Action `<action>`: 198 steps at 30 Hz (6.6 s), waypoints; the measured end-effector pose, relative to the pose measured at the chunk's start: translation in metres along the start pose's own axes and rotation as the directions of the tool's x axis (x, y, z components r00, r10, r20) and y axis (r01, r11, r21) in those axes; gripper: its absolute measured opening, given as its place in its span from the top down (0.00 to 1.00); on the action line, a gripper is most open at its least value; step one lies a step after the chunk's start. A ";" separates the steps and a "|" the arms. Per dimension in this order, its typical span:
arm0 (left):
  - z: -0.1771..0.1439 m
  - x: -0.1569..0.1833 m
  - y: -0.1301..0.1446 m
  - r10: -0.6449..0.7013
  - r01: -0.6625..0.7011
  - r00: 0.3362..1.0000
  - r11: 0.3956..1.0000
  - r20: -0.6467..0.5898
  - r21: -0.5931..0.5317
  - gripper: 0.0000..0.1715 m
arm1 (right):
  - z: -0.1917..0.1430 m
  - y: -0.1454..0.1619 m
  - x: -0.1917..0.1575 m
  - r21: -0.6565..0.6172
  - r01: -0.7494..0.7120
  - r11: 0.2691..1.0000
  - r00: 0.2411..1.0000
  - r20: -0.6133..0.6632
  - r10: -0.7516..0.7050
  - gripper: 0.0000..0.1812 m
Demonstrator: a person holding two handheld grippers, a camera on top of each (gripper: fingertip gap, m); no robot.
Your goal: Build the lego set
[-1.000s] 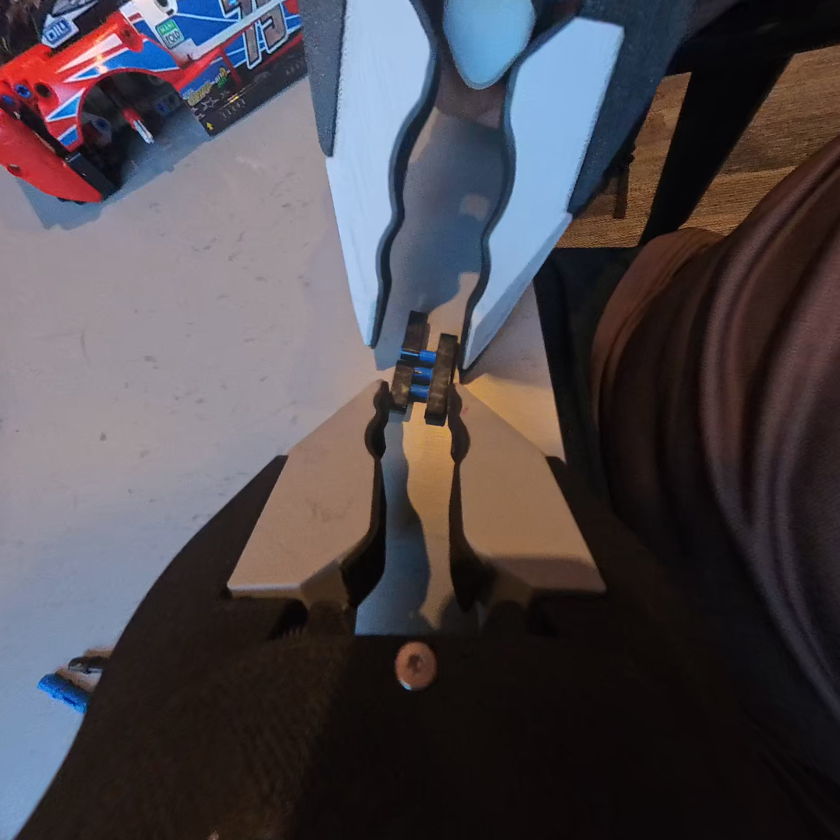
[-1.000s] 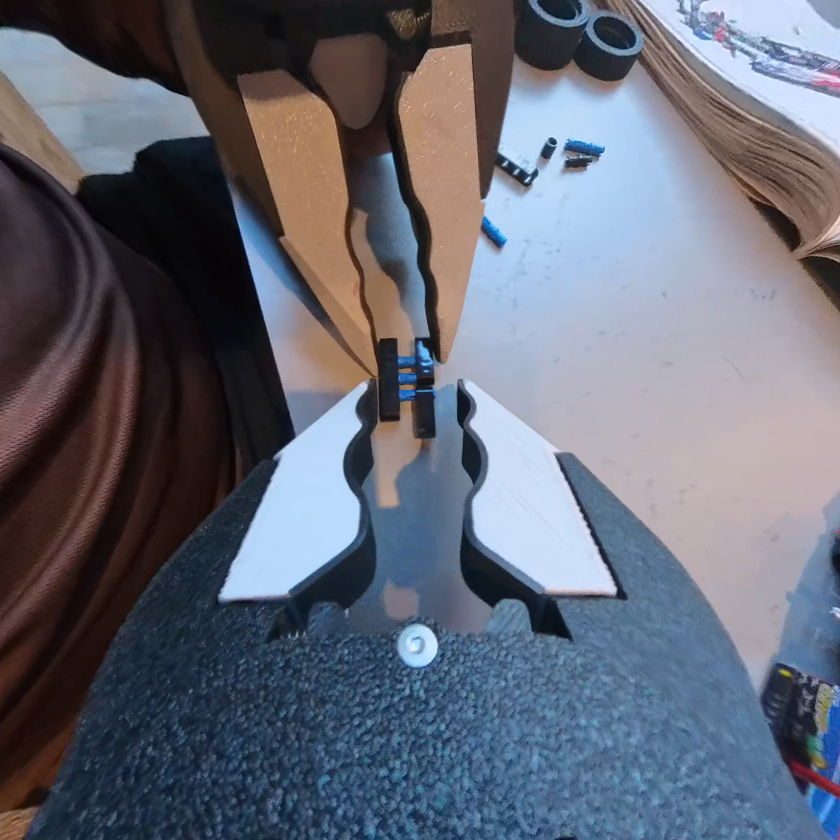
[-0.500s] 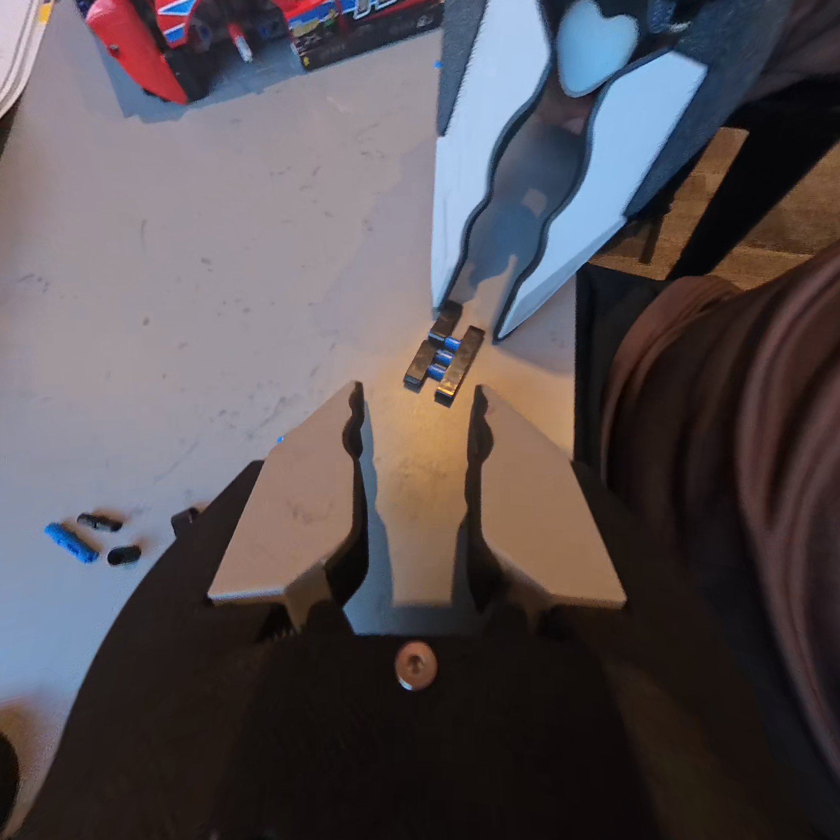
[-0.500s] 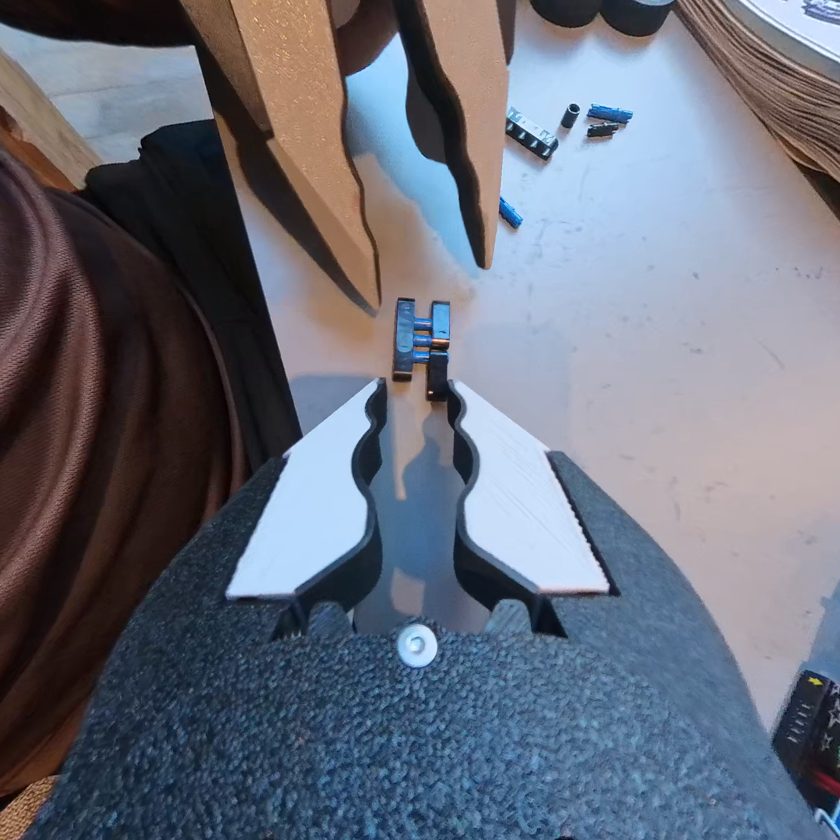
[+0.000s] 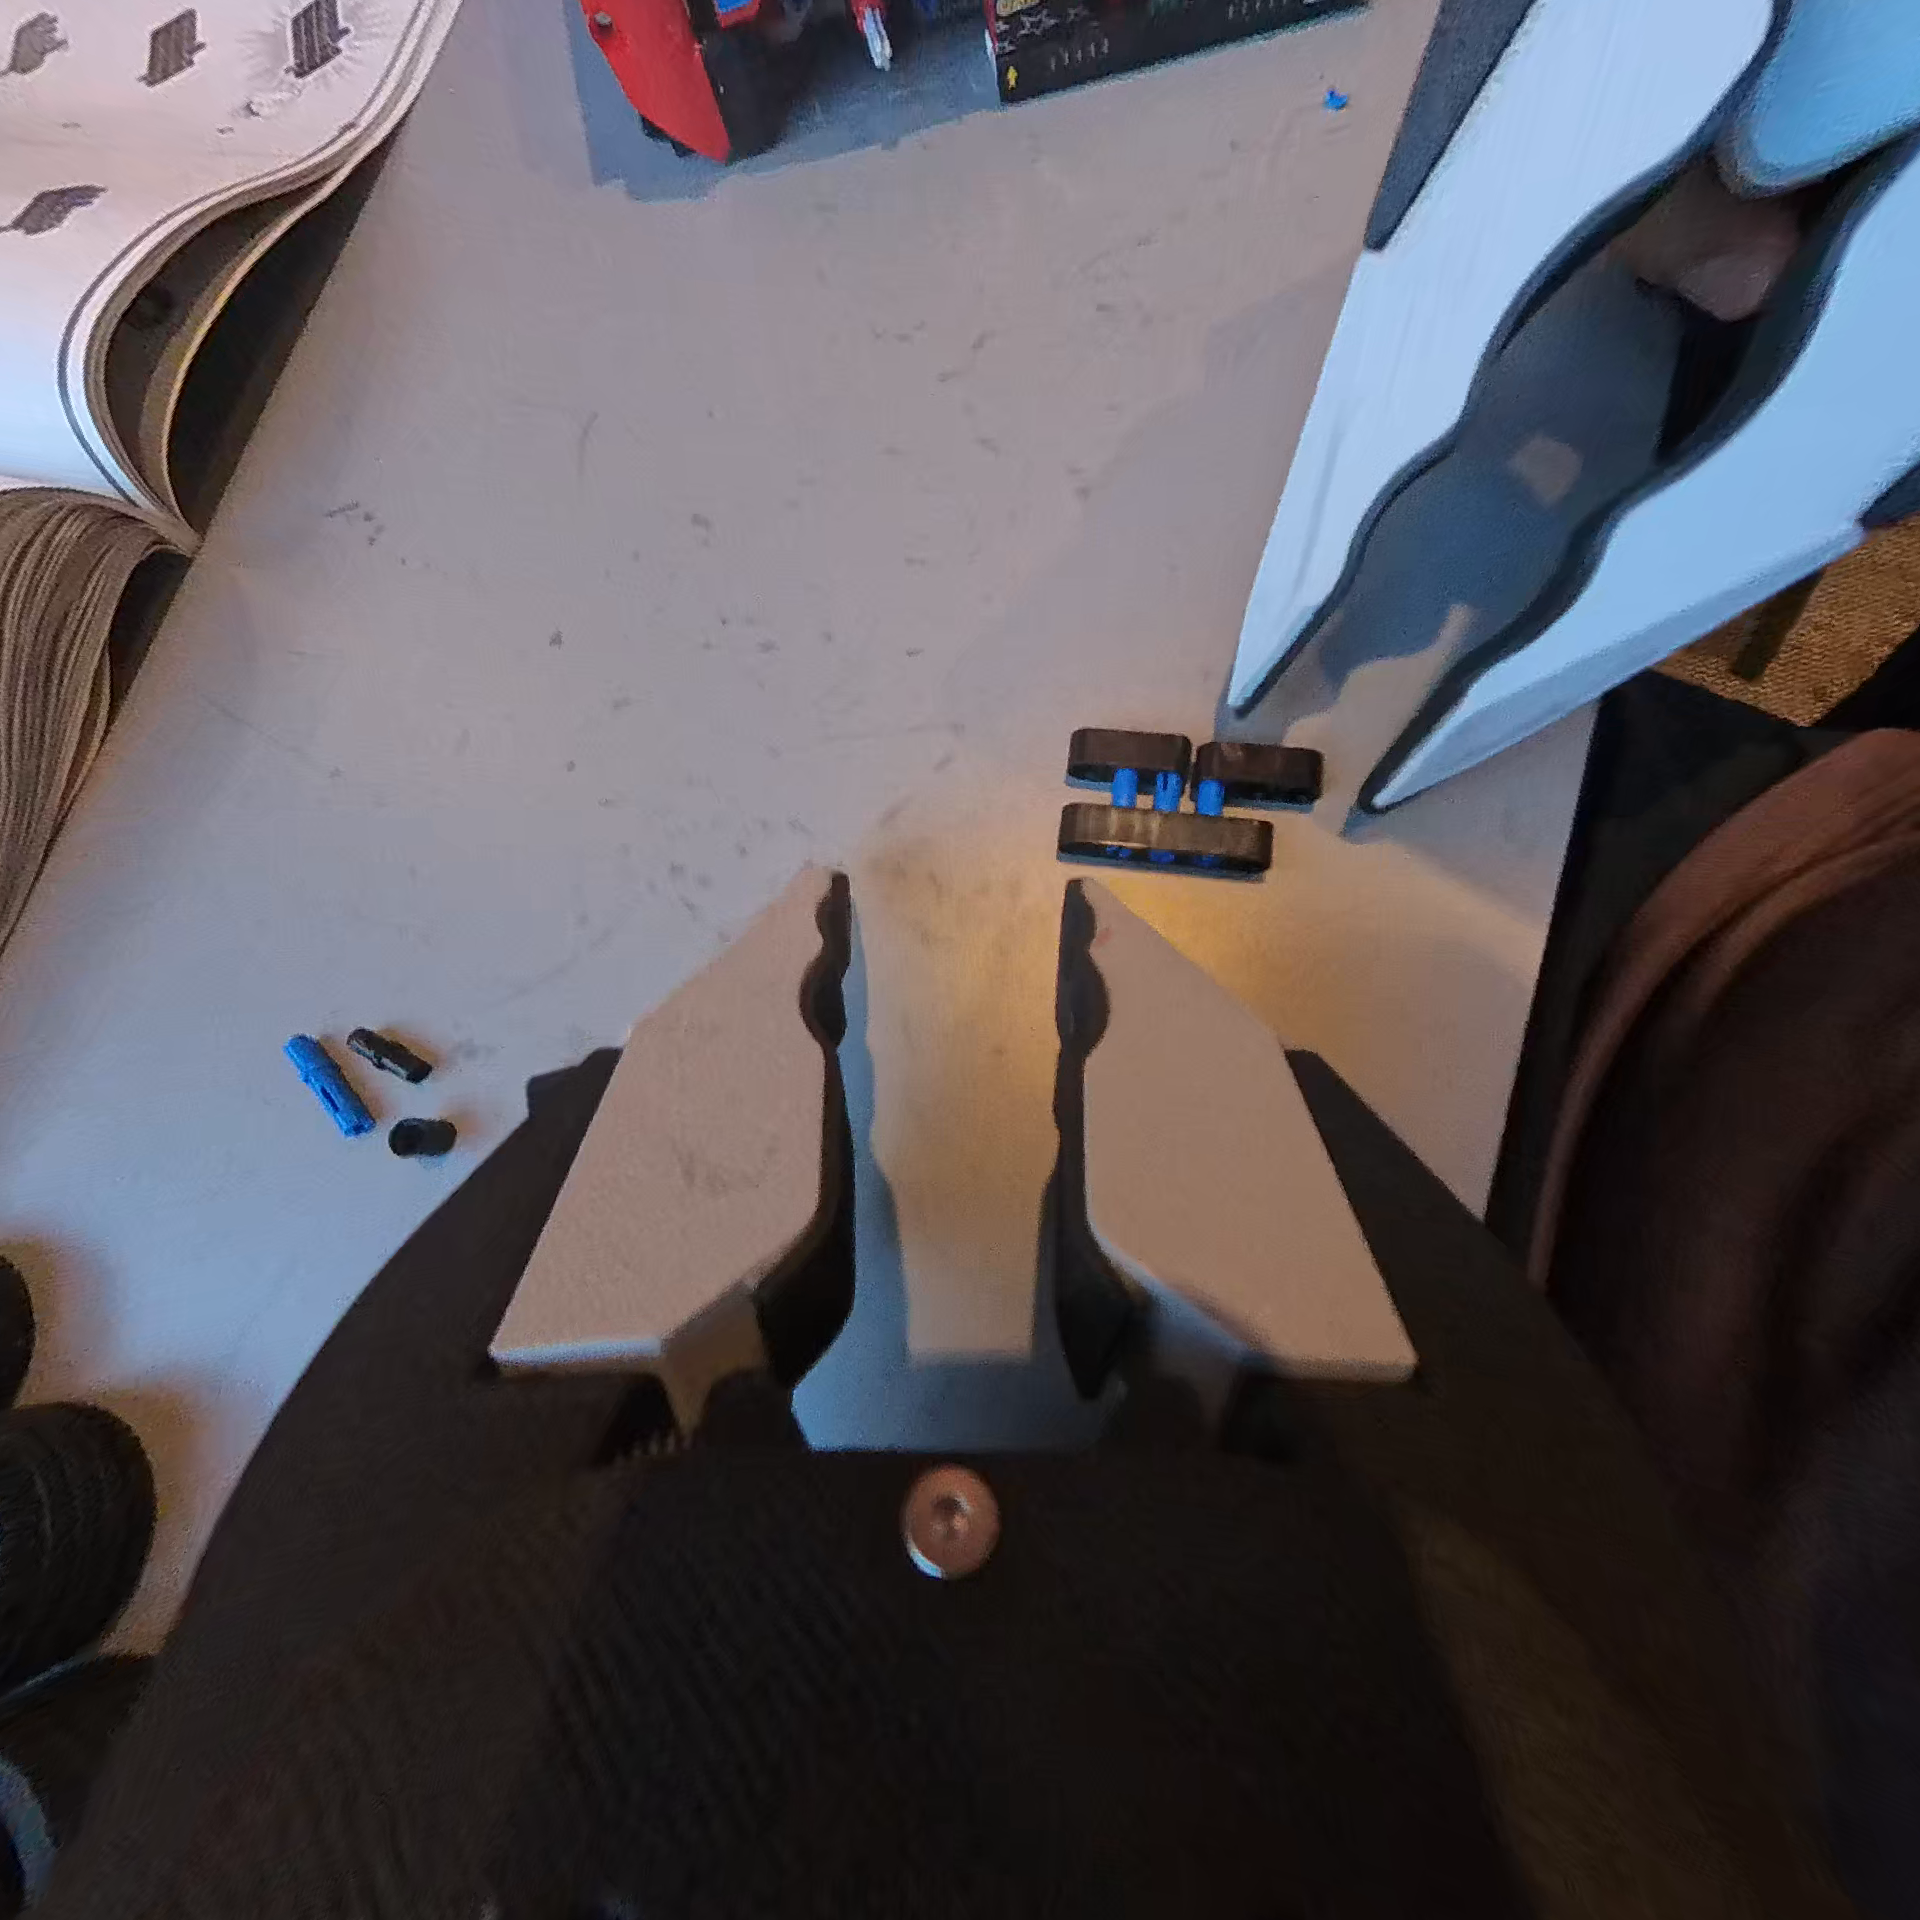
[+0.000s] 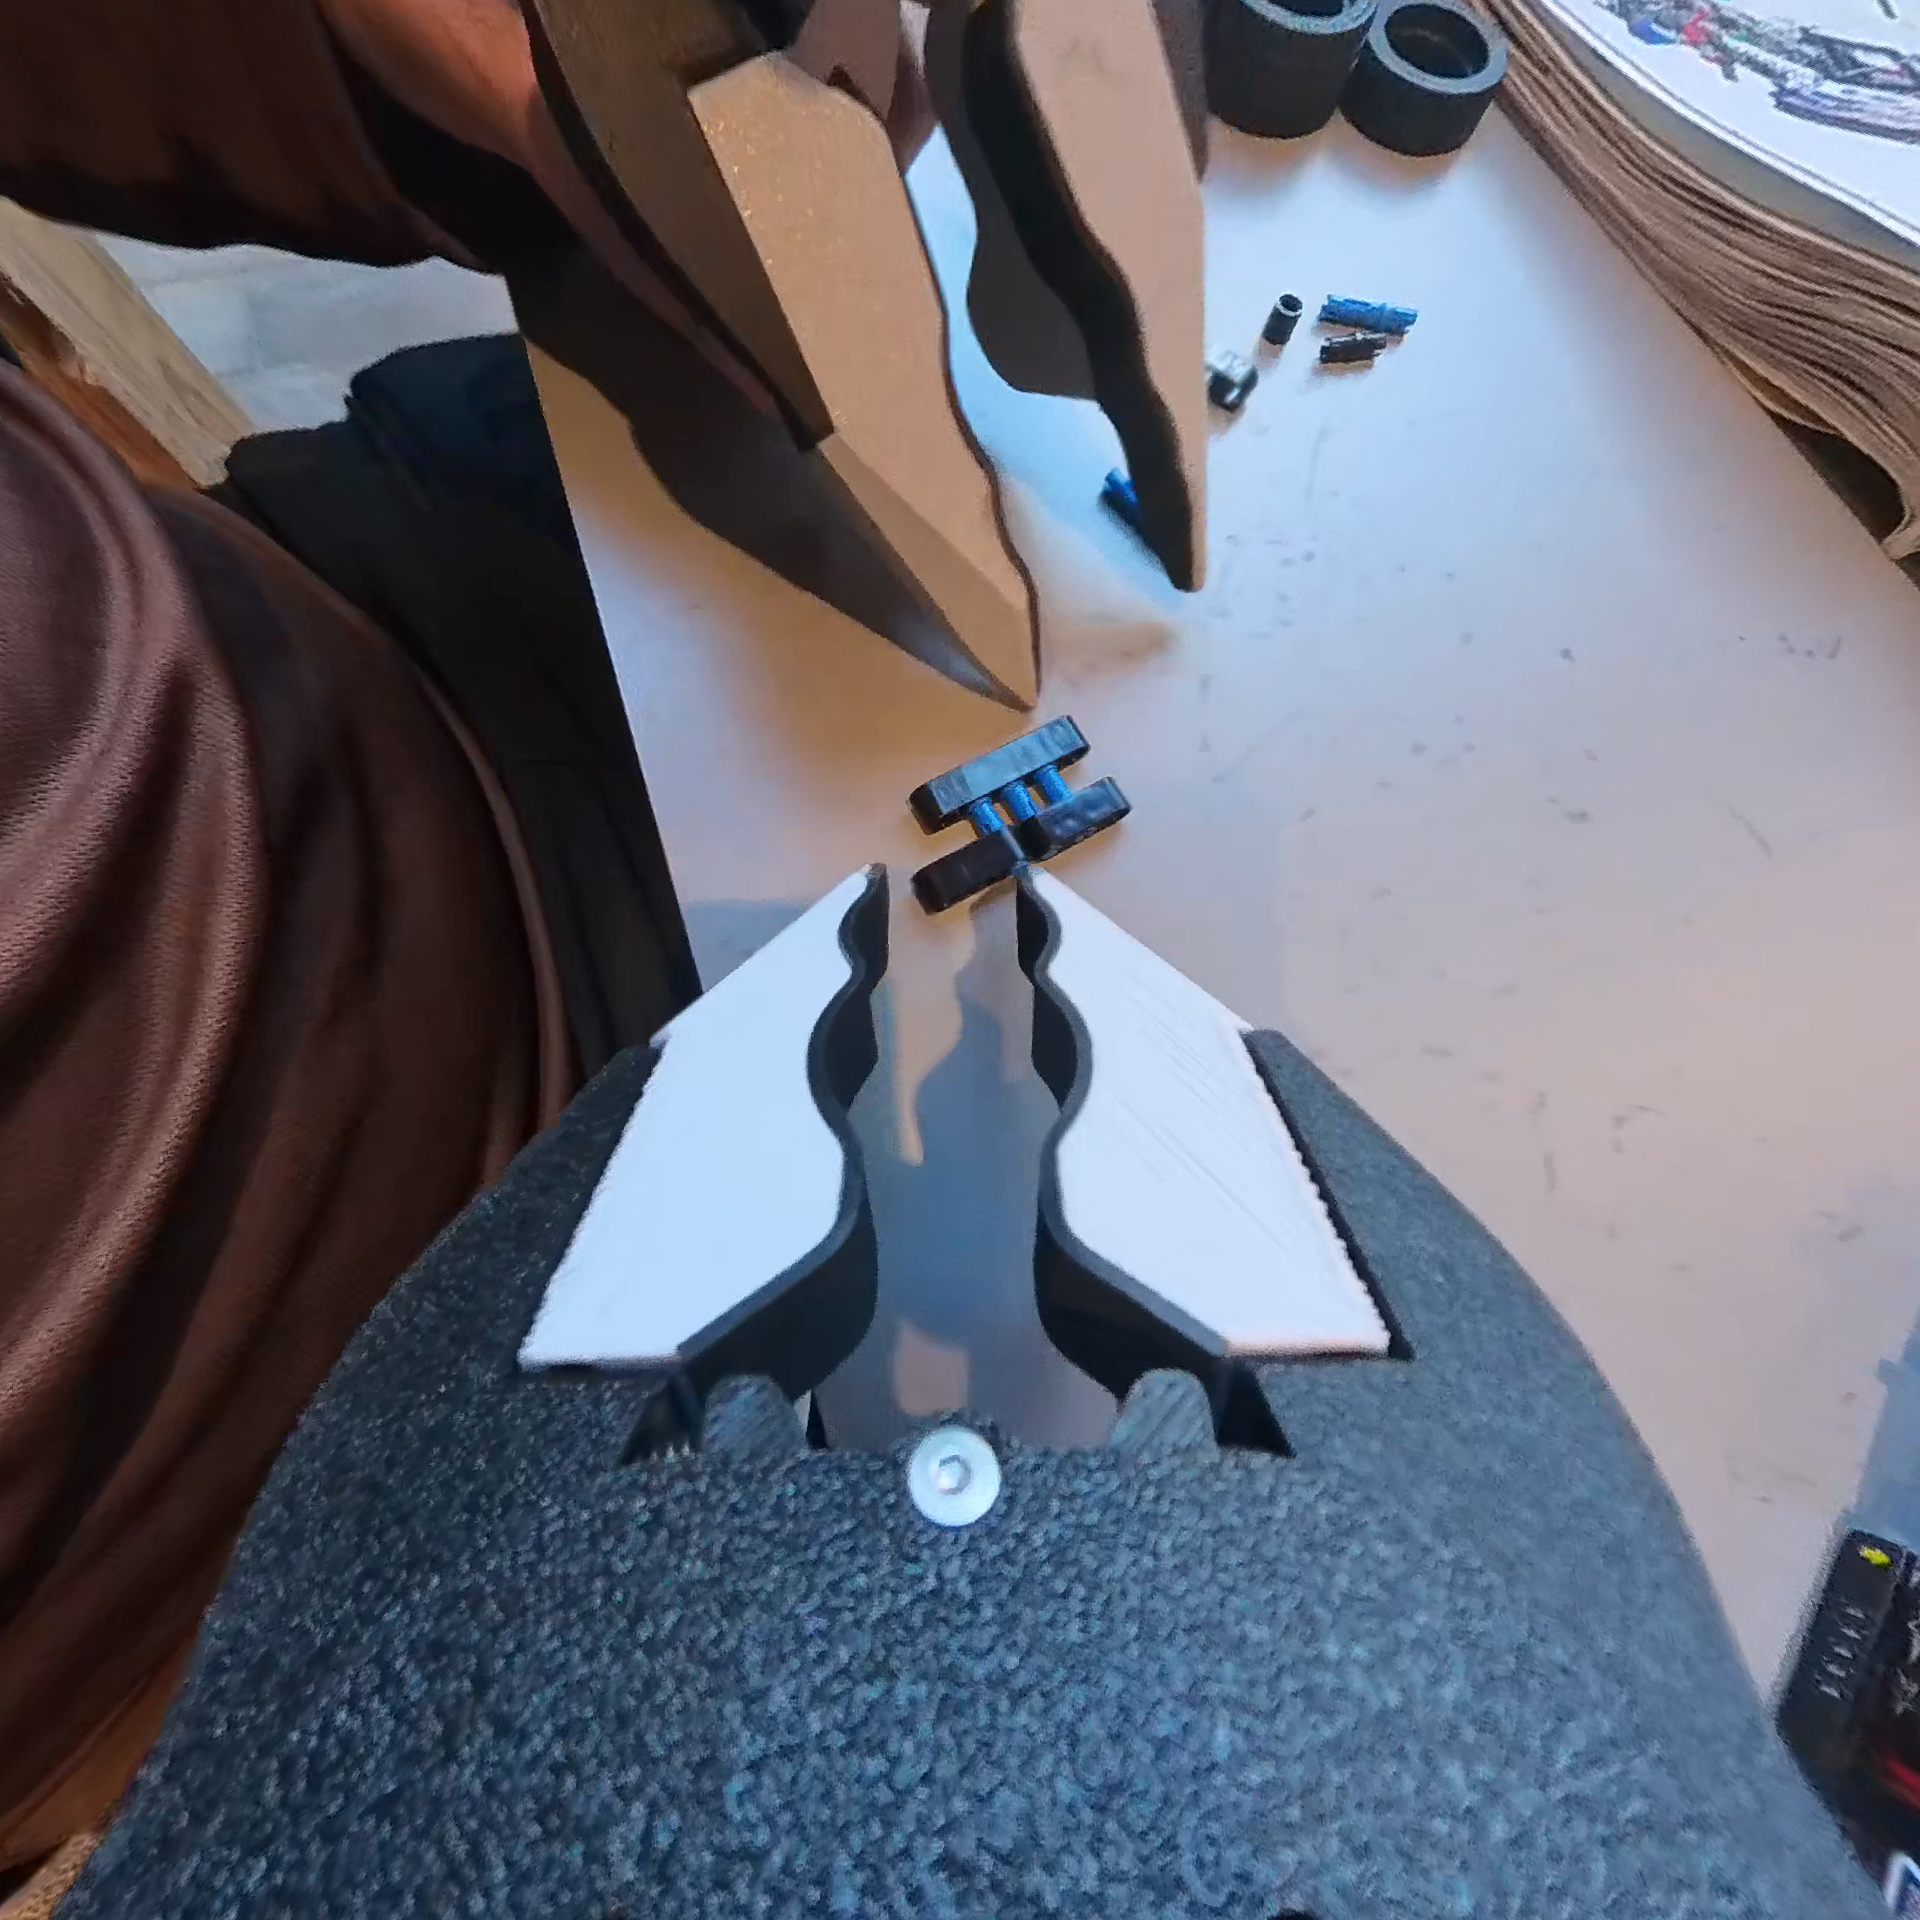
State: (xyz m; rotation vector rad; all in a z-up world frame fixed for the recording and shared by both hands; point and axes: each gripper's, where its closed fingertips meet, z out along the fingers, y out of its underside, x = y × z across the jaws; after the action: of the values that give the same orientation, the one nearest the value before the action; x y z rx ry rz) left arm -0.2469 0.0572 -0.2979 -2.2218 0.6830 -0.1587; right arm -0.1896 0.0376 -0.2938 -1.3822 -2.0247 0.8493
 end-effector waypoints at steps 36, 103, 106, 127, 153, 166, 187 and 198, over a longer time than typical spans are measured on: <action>-0.006 0.002 -0.009 0.104 -0.107 0.994 0.991 0.045 0.076 0.92 | -0.021 -0.025 0.034 0.221 -0.318 0.922 0.944 0.168 0.285 0.85; 0.002 0.046 -0.005 0.084 -0.083 0.964 0.996 -0.252 0.015 0.82 | -0.001 0.011 -0.001 -0.022 0.043 0.999 0.982 0.184 -0.038 0.89; 0.002 0.047 -0.005 0.085 -0.083 0.964 0.996 -0.253 0.015 0.81 | -0.001 0.011 -0.003 -0.020 0.058 0.998 0.980 0.189 -0.053 0.91; 0.005 0.020 -0.007 -0.129 0.130 0.968 0.991 -0.217 -0.008 0.86 | 0.008 0.003 0.003 -0.027 0.017 0.999 0.994 0.108 -0.014 0.90; 0.001 0.025 -0.008 -0.024 0.017 0.913 1.000 -0.408 -0.021 0.81 | 0.000 0.002 0.039 0.016 -0.139 0.990 0.989 0.049 0.138 0.88; 0.009 0.023 -0.009 0.175 -0.190 0.896 0.982 -0.407 0.003 0.85 | 0.009 0.002 0.034 -0.026 -0.058 0.998 0.992 0.108 0.060 0.91; 0.016 0.019 -0.014 0.165 -0.199 0.893 0.979 -0.419 -0.038 0.85 | 0.010 0.004 0.046 -0.032 -0.019 0.999 0.995 0.100 0.022 0.92; 0.016 0.018 -0.015 0.163 -0.191 0.887 0.981 -0.432 -0.023 0.86 | 0.009 0.006 0.054 -0.032 -0.040 0.999 0.996 0.073 0.043 0.91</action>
State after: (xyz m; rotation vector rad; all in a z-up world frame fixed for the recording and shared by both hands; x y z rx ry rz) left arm -0.2205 0.0667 -0.3001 -2.1884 1.1408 -0.5528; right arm -0.2101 0.0888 -0.2995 -1.4338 -2.0788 0.9034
